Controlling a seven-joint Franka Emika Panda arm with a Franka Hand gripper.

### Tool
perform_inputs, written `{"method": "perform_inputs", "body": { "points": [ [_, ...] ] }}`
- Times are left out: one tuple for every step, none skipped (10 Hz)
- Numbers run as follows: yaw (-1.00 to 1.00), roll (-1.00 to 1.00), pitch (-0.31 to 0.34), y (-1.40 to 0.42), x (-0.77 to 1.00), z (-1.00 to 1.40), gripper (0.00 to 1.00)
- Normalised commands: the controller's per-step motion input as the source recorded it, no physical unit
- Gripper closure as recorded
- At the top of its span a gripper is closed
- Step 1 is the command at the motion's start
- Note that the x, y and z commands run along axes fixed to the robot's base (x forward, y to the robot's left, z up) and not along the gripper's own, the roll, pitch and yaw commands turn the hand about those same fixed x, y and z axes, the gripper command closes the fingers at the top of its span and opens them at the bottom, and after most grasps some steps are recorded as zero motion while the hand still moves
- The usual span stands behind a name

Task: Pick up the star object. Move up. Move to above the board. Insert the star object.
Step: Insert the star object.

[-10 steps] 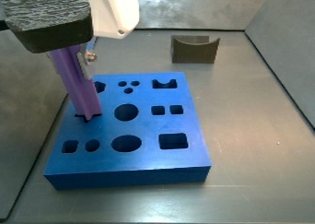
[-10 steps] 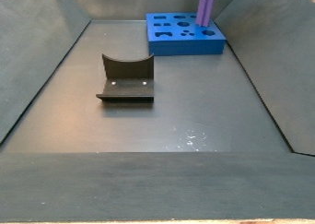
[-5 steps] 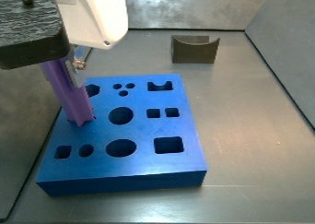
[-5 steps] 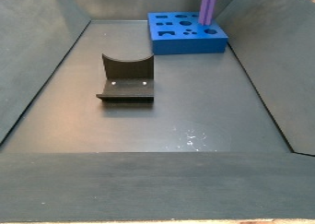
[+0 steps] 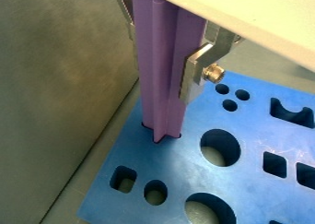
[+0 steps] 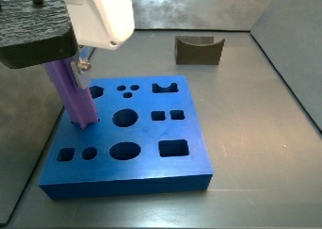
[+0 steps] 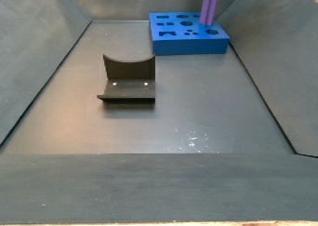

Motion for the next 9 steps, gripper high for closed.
{"method": "perform_inputs", "body": {
  "points": [
    [-0.01, 0.03, 0.000, 0.00, 0.29, -1.00, 1.00],
    [0.00, 0.00, 0.000, 0.01, 0.44, -1.00, 1.00],
    [0.00, 0.00, 0.000, 0.05, 0.68, -1.00, 1.00],
    [0.00, -0.02, 0.000, 0.20, 0.98, -1.00, 1.00],
    [0.00, -0.02, 0.000, 0.19, 1.00, -1.00, 1.00],
    [0.00, -0.11, 0.000, 0.33, 1.00, -1.00, 1.00],
    [0.00, -0.11, 0.000, 0.33, 1.00, -1.00, 1.00],
    [-0.09, 0.00, -0.047, -0.08, 0.22, -0.84, 1.00],
    [0.00, 0.01, 0.000, -0.02, 0.00, 0.00, 1.00]
  ]
}}
